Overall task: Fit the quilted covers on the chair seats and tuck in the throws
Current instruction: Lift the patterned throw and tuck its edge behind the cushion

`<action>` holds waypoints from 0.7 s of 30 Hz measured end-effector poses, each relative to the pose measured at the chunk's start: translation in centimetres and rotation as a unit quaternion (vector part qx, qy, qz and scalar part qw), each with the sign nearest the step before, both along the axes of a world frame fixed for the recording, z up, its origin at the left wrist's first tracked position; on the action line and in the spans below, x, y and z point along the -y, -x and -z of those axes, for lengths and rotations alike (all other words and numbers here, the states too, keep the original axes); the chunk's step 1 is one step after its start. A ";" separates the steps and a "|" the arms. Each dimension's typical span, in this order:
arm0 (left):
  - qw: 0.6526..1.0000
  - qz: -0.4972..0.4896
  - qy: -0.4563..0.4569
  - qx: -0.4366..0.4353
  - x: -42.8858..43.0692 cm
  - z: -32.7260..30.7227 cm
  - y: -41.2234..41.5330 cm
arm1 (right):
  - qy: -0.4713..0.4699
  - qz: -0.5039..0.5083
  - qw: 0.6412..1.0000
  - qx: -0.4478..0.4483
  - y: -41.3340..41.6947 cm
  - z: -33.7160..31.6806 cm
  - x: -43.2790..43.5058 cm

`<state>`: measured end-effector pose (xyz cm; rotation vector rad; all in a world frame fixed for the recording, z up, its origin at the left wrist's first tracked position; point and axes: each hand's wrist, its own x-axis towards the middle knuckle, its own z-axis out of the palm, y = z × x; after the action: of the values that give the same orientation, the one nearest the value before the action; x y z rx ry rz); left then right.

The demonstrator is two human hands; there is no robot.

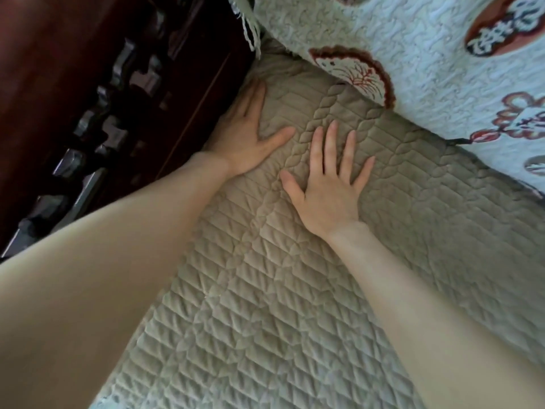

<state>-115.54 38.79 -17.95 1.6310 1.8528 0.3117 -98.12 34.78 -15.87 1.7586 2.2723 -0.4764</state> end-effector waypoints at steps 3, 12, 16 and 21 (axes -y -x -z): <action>0.999 -0.004 -0.026 -0.028 0.7 -0.7 -0.5 | 0.016 -0.004 1.000 -0.010 -0.1 -0.6 0.7; 0.999 0.017 -0.036 -0.023 -2.5 0.3 -0.9 | 0.019 -0.011 1.000 -0.012 -0.1 0.4 0.7; 0.999 -0.036 -0.002 0.023 -3.1 0.8 -0.8 | 0.023 -0.009 1.000 -0.004 0.2 0.8 0.8; 0.999 -0.042 0.008 0.021 -3.4 0.8 -0.8 | 0.040 -0.010 0.999 -0.012 0.3 0.9 0.2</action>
<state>-114.70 42.19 -18.71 1.5273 1.8897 0.3627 -98.38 34.56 -16.79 1.6994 2.2515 -0.5777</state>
